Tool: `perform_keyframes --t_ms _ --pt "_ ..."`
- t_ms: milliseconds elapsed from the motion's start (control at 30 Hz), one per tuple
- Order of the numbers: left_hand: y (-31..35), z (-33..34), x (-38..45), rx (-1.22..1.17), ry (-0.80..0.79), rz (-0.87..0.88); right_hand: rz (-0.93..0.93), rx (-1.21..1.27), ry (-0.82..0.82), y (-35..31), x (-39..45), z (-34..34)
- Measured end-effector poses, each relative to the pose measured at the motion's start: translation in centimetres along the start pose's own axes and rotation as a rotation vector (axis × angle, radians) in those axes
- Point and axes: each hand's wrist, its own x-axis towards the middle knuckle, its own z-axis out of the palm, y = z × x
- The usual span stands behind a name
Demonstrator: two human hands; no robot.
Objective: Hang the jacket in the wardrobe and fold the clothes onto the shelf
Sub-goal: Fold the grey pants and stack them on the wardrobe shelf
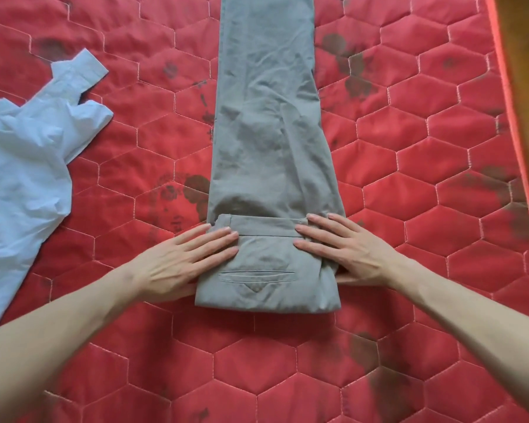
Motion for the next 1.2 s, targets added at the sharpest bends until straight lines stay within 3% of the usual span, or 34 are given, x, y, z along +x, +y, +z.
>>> perform_keyframes --t_ms 133,267,333,400,467,500,533,567,600,700,767,867,1033,1200 --pt "0.7 -1.1 -0.8 -0.095 0.026 0.003 0.02 0.136 0.024 -0.4 -0.6 -0.9" --pt "2.0 -0.3 -1.1 -0.434 0.044 -0.132 0.167 0.384 0.049 -2.5 -2.7 -1.6" --pt "3.7 -0.2 -1.3 -0.777 0.103 -0.299 0.307 0.609 0.094 -4.7 -3.4 -2.0" --pt "6.0 -2.4 -1.5 -0.873 0.181 -0.409 0.524 0.8 0.176 -7.0 -3.4 -2.4" --pt "7.3 -2.0 -0.7 -0.98 0.306 -0.539 0.766 0.867 0.301 -8.7 -2.9 -2.4" --pt "7.0 -2.3 -0.1 -1.033 0.285 -0.688 0.862 0.892 0.358 -9.2 -2.4 -2.2" --pt "6.1 -0.4 -0.3 -1.142 0.246 -0.732 0.941 0.929 0.404 -9.6 -1.8 -2.2" --pt "5.3 1.6 0.2 -1.248 0.303 -0.851 1.014 0.961 0.455 -9.6 -1.4 -1.7" --pt "5.2 2.6 0.4 -1.33 0.347 -0.859 1.064 0.995 0.506 -9.7 -0.7 -1.7" --pt "7.8 -1.7 4.3 -1.358 0.586 -1.038 1.181 1.004 0.662 -9.5 1.1 -1.2" --pt "9.0 -2.3 4.7 -1.33 0.627 -1.035 1.256 0.989 0.714 -8.8 2.4 -1.0" --pt "8.3 -1.0 6.3 -1.209 0.646 -1.168 1.294 0.99 0.734 -7.0 4.3 -1.4" --pt "7.6 -0.8 7.0 -1.14 0.718 -1.275 1.28 0.71 0.605 -4.6 5.9 -0.8" --pt "7.2 -2.5 8.2 -1.027 0.615 -1.482 1.304 0.402 0.447 -4.3 6.2 -1.2"
